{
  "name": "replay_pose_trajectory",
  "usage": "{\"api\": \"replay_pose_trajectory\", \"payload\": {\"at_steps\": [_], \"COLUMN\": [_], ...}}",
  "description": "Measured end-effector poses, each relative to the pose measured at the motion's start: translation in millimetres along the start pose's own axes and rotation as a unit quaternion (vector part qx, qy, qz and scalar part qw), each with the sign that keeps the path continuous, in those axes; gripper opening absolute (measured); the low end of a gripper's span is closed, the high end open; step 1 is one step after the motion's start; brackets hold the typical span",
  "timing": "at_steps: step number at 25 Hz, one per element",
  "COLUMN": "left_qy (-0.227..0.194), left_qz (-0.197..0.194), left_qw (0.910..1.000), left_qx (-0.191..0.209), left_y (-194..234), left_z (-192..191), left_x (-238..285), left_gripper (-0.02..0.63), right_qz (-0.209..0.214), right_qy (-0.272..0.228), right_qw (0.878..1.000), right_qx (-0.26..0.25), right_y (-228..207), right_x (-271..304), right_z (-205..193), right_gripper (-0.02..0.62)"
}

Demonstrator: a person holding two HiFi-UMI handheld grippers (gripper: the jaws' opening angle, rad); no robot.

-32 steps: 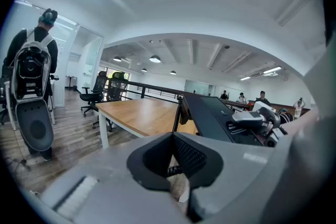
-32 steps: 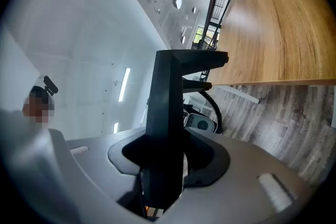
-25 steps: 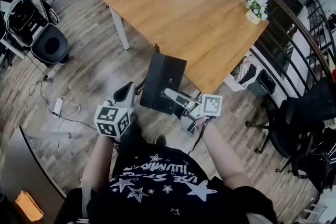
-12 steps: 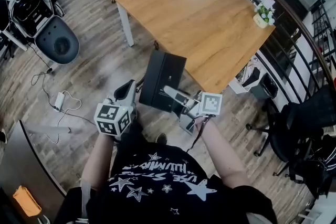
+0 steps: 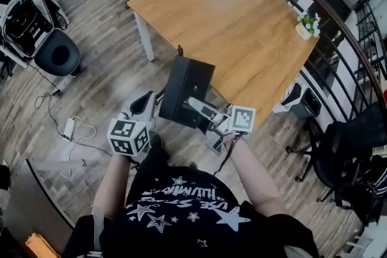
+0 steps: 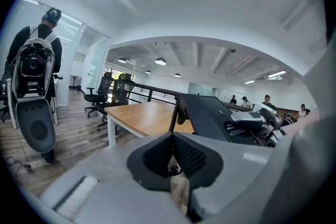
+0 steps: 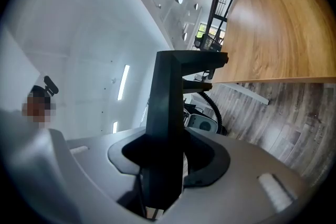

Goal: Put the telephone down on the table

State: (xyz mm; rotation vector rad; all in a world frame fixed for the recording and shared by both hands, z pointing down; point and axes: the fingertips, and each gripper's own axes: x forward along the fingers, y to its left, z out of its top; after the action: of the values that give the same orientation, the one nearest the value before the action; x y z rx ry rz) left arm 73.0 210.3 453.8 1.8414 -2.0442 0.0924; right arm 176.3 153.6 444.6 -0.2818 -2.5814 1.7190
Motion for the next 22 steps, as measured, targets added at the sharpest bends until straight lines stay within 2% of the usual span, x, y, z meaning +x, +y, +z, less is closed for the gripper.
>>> {"api": "replay_pose_trajectory", "payload": {"at_steps": [11, 16, 22], "left_qy": [-0.007, -0.001, 0.011], "left_qz": [-0.033, -0.050, -0.068], "left_qw": [0.9994, 0.9987, 0.9976], "left_qx": [0.008, 0.011, 0.007], "left_y": [96.5, 130.0, 156.6], "left_z": [50.9, 58.5, 58.1], "left_x": [59.3, 70.2, 83.1], "left_gripper": [0.002, 0.002, 0.002], "right_qz": [-0.021, -0.024, -0.043], "right_qy": [-0.030, -0.048, -0.067], "right_qw": [0.999, 0.999, 0.997], "right_qx": [-0.005, -0.009, -0.005], "right_y": [-32.3, -36.9, -53.8], "right_x": [98.1, 134.0, 149.9], "right_z": [58.8, 73.1, 83.6], "right_gripper": [0.173, 0.173, 0.173]}}
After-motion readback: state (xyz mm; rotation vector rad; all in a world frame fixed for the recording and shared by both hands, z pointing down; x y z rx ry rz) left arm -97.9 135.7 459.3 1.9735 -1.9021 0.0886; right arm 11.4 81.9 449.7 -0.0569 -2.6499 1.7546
